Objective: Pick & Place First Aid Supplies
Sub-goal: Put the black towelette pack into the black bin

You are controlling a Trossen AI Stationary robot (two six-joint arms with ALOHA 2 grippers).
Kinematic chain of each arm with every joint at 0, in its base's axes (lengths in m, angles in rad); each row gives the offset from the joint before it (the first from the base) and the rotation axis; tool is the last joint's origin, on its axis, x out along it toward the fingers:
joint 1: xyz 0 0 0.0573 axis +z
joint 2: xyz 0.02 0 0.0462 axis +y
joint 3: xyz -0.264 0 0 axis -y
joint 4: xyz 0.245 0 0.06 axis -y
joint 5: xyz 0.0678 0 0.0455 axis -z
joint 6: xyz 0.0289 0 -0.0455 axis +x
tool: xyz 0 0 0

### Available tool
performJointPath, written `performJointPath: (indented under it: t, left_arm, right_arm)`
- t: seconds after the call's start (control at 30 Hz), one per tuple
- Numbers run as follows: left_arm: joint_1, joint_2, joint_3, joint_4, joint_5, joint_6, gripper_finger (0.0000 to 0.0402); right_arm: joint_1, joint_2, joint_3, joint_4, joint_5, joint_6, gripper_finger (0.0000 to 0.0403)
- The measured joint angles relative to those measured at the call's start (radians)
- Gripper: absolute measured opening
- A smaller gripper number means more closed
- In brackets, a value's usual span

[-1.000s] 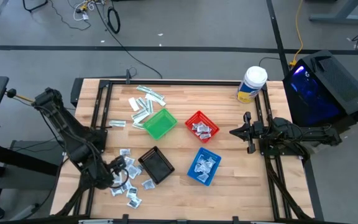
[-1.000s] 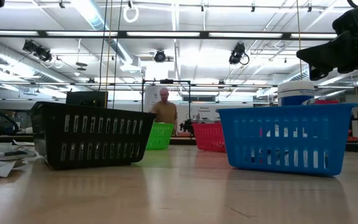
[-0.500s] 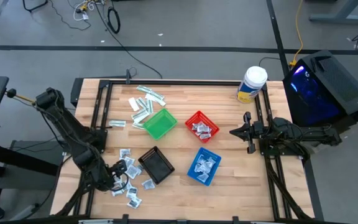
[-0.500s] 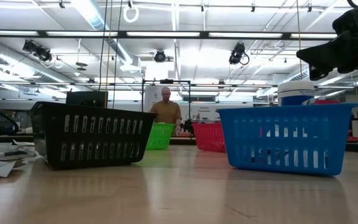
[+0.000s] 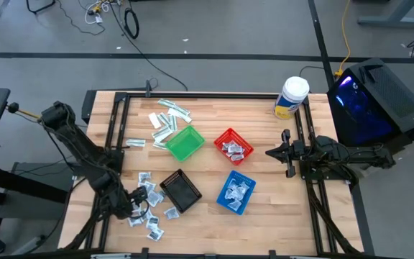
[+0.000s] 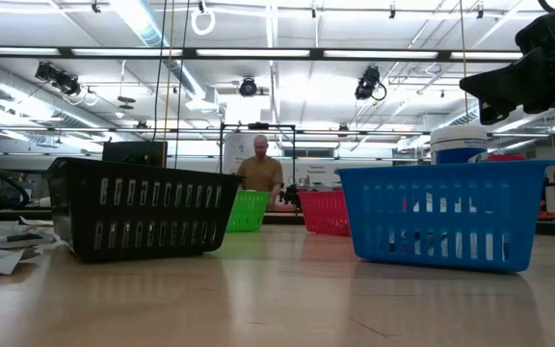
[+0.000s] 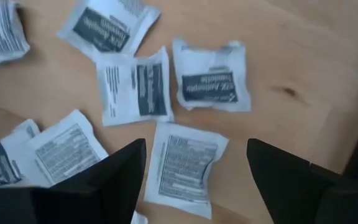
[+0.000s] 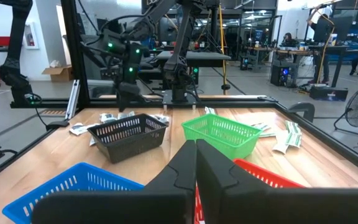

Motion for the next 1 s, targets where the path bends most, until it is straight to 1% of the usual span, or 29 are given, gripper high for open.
performJointPath:
  t: [0.2,0.33,0.47,0.73,0.83,1.0]
  left_arm:
    - [0.017,0.064,-0.009,0.002,-0.002,0.000,0.0289]
    - [0.030,0.147,0.019,-0.012,0.002,-0.001,0.0289]
    - [0.038,0.203,0.050,-0.022,0.006,0.000,0.0289]
    - [0.038,0.227,0.052,-0.029,0.006,0.000,0.0288]
    - [0.038,0.227,0.052,-0.029,0.006,0.001,0.0275]
    - [0.038,0.229,0.051,-0.022,0.015,0.000,0.0233]
  right_arm:
    - [0.000,0.000,0.000,0.000,0.000,0.000,0.0013]
    - [0.000,0.000,0.000,0.000,0.000,0.000,0.0013]
    - [0.000,0.000,0.000,0.000,0.000,0.000,0.0013]
    - [0.000,0.000,0.000,0.000,0.000,0.000,0.0013]
    - [0.000,0.000,0.000,0.000,0.000,0.000,0.0013]
    - [0.000,0.000,0.000,0.000,0.000,0.000,0.0013]
